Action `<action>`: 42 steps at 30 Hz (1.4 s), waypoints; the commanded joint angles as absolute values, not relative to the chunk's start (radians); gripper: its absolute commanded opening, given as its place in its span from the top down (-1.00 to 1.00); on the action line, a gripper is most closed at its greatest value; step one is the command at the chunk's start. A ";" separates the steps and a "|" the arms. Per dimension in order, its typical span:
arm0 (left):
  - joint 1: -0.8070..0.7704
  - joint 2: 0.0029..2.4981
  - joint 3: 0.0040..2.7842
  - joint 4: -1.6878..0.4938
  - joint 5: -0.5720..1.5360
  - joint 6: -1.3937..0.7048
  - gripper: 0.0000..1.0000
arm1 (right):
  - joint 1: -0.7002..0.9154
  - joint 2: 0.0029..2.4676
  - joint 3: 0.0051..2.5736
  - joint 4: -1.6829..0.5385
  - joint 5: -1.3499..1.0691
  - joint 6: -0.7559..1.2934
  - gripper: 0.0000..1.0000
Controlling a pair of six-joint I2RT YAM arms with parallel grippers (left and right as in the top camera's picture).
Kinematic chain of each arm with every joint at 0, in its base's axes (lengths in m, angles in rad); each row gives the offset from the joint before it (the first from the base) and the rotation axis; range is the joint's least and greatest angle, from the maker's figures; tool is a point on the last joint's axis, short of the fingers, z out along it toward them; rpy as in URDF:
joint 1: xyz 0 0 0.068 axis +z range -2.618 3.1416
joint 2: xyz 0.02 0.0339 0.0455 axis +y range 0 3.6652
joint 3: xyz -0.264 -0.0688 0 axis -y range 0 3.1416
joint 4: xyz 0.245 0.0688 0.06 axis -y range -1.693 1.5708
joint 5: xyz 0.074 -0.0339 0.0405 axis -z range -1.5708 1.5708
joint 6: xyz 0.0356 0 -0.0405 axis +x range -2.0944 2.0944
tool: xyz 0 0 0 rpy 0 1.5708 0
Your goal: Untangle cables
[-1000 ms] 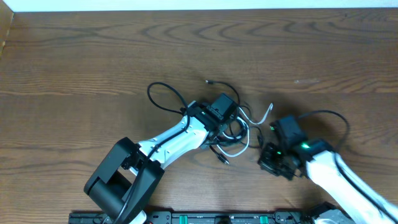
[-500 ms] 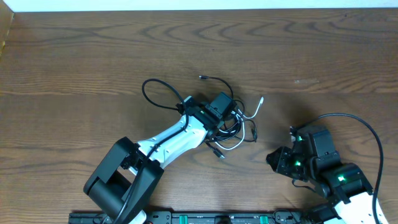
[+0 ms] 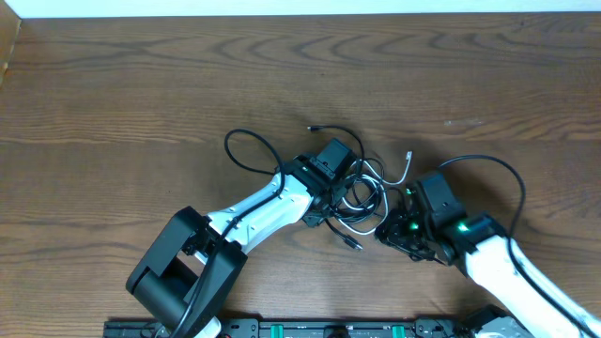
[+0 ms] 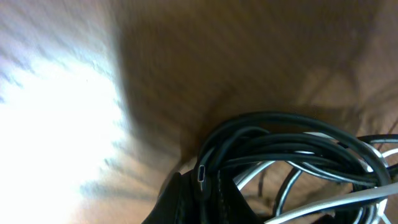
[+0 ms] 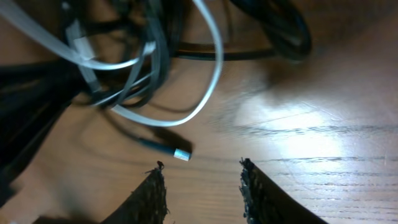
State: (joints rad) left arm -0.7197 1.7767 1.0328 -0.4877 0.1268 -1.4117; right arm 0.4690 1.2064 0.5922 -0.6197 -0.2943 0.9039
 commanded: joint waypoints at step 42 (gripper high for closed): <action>-0.719 1.790 1.044 -0.492 0.321 -1.477 0.85 | 0.493 1.296 0.588 -0.674 -0.253 1.236 -0.04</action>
State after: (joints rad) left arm -0.7200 1.7767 1.0328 -0.4896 0.3099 -1.4673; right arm 0.4931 1.2842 0.5961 -0.6701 -0.2878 1.1862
